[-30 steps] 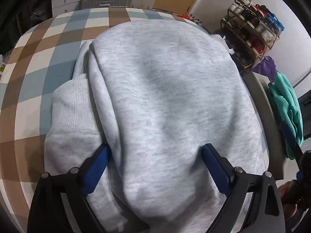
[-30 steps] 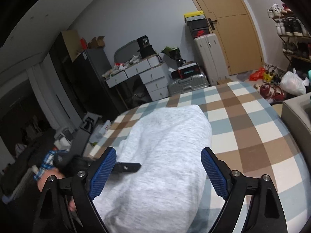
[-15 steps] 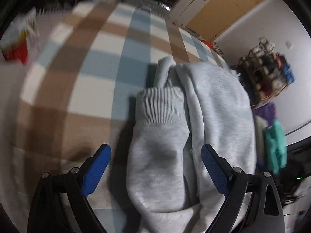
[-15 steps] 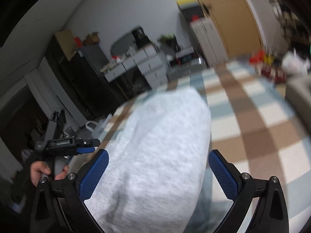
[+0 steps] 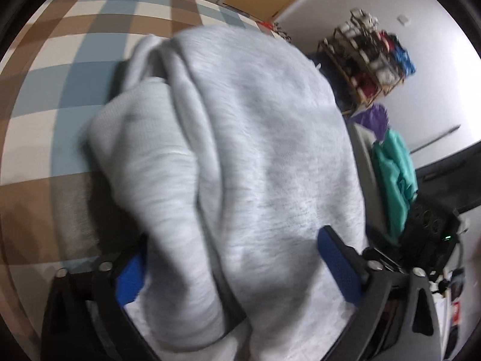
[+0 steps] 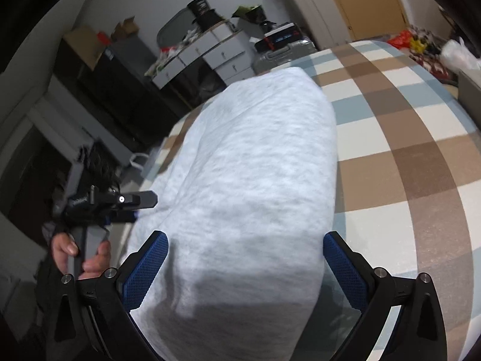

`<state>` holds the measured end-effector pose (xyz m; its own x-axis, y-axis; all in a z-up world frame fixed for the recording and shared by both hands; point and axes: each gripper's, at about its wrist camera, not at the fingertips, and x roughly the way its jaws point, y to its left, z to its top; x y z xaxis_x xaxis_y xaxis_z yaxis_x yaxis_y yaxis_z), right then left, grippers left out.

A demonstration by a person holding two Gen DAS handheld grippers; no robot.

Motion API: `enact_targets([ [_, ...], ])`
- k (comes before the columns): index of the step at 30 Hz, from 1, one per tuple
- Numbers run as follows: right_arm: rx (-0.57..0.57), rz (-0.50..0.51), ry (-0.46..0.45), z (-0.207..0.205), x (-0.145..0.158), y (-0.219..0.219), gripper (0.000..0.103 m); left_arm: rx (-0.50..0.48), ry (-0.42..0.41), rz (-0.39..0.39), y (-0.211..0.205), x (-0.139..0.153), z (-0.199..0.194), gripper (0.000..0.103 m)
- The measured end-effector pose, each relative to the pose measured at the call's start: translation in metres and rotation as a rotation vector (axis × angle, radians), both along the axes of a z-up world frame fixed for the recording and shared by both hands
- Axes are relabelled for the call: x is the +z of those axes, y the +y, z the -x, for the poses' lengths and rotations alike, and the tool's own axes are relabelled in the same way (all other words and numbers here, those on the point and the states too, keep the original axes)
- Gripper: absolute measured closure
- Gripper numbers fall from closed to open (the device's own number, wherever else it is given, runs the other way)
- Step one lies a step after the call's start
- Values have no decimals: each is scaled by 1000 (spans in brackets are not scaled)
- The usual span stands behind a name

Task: Fold large clothes
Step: 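Grasp the grey sweatshirt bundle with both grippers and lift it off the bed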

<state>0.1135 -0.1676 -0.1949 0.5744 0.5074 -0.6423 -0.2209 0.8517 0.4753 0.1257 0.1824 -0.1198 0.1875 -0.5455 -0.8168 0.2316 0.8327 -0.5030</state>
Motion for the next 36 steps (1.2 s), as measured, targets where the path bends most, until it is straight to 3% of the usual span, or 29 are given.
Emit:
enact_targets([
  [3, 2, 12, -3, 2, 0, 2, 0, 4, 23, -9, 8, 1, -6, 2],
  [6, -4, -25, 8, 3, -2, -6, 0, 126, 46, 46, 41, 9, -13, 2],
  [8, -9, -69, 31, 1, -4, -13, 0, 173, 45, 28, 57, 8, -16, 2],
  [11, -7, -171, 79, -6, -9, -25, 0, 146, 144, 73, 56, -15, -24, 3],
  [13, -4, -223, 155, -16, -20, -31, 0, 123, 117, 101, 52, -11, -25, 2],
  [15, 12, -262, 228, -26, -32, -34, 9, 76, 197, 190, 43, -19, -29, 3],
  [17, 53, -283, 271, -37, -36, -36, 10, 59, 193, 175, 37, -17, -31, 3],
  [20, 87, -279, 312, -51, -37, -36, 12, 36, 195, 158, 24, -14, -36, 14],
  [22, 105, -277, 334, -57, -40, -34, 15, 26, 182, 121, 18, -12, -36, 33],
  [26, 125, -220, 309, -54, -31, -31, 29, -5, 144, 109, 19, 1, -29, 57],
  [31, 174, -134, 248, -31, -2, -19, 33, -71, 113, 34, -4, 3, -19, 58],
  [34, 175, -143, 270, -31, -14, -24, 33, -34, 156, 67, 4, -3, -26, 54],
  [36, 168, -202, 299, -39, -27, -31, 32, -22, 164, 66, 6, -8, -30, 51],
])
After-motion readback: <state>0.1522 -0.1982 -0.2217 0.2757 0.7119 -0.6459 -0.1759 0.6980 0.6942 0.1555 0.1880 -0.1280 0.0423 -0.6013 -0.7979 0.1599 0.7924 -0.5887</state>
